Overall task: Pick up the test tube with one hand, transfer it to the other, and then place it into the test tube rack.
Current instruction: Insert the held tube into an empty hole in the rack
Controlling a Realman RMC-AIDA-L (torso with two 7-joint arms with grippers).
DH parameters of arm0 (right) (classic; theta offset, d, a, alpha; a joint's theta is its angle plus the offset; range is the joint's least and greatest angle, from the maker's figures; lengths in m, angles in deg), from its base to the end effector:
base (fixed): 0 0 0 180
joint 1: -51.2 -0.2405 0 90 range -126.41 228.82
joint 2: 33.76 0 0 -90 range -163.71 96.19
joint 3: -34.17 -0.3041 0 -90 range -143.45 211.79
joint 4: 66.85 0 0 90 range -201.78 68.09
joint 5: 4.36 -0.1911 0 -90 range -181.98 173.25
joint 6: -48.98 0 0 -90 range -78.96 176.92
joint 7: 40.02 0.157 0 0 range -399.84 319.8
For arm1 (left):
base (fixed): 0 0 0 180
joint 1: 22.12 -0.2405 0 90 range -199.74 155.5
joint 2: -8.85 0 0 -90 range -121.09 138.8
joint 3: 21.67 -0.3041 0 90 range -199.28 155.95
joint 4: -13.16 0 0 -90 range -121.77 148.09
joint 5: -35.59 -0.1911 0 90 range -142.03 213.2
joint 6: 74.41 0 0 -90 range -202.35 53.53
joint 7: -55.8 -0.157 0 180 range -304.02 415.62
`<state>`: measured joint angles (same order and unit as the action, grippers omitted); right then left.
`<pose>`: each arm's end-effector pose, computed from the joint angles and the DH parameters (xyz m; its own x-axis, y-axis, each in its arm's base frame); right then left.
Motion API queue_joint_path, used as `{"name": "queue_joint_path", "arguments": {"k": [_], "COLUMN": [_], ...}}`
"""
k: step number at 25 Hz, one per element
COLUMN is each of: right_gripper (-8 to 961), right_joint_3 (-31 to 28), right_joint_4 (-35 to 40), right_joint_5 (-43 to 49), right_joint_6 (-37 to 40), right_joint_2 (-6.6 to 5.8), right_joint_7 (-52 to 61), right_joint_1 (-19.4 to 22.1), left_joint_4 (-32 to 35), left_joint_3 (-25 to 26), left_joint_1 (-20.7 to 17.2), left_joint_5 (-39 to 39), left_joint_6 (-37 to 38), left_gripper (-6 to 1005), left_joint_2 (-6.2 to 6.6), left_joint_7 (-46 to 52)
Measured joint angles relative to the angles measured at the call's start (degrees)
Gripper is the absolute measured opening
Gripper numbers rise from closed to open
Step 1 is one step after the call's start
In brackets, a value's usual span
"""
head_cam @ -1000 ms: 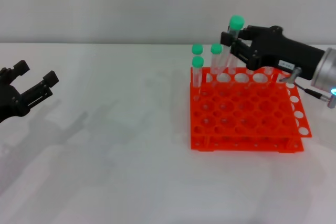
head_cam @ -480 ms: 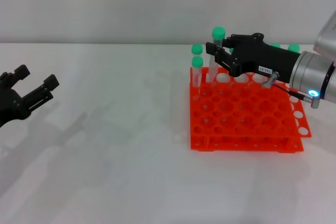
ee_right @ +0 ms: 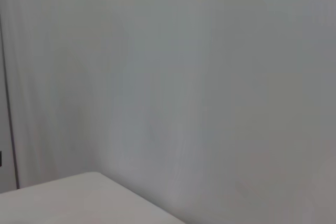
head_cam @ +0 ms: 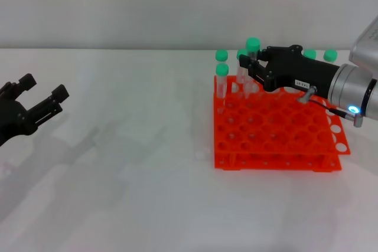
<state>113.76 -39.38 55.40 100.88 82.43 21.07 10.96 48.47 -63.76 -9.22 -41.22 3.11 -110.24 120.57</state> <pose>0.2078 0.4434 -0.0575 0.7968 -0.0925 -0.5971 -0.4341 -0.7751 -0.4591 -0.3581 0.3047 0.0286 0.5768 0.1196 0.8081 0.7348 -0.5082 -0.4492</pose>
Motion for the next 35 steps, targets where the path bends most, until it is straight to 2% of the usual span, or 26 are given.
{"name": "queue_joint_path", "arguments": {"k": [6, 16, 35], "right_gripper": [257, 265, 279], "right_joint_3": [0.5, 8.9, 11.3], "right_joint_4": [0.0, -0.1, -0.9], "right_joint_5": [-1.1, -11.3, -11.8], "right_joint_6": [-0.1, -3.8, -7.6], "right_joint_2": [0.0, 0.01, 0.0], "right_joint_7": [-0.1, -3.7, -4.3], "right_joint_1": [0.0, -0.3, -1.4], "left_joint_4": [-0.8, -2.1, -2.1], "left_joint_3": [0.0, 0.0, -0.1], "left_joint_1": [0.5, 1.0, 1.5], "left_joint_5": [0.0, 0.0, 0.0], "left_joint_6": [-0.3, -0.4, -0.4], "left_gripper": [894, 894, 895], "left_joint_2": [0.0, -0.05, 0.0], "left_joint_7": [-0.1, -1.5, -2.2]}}
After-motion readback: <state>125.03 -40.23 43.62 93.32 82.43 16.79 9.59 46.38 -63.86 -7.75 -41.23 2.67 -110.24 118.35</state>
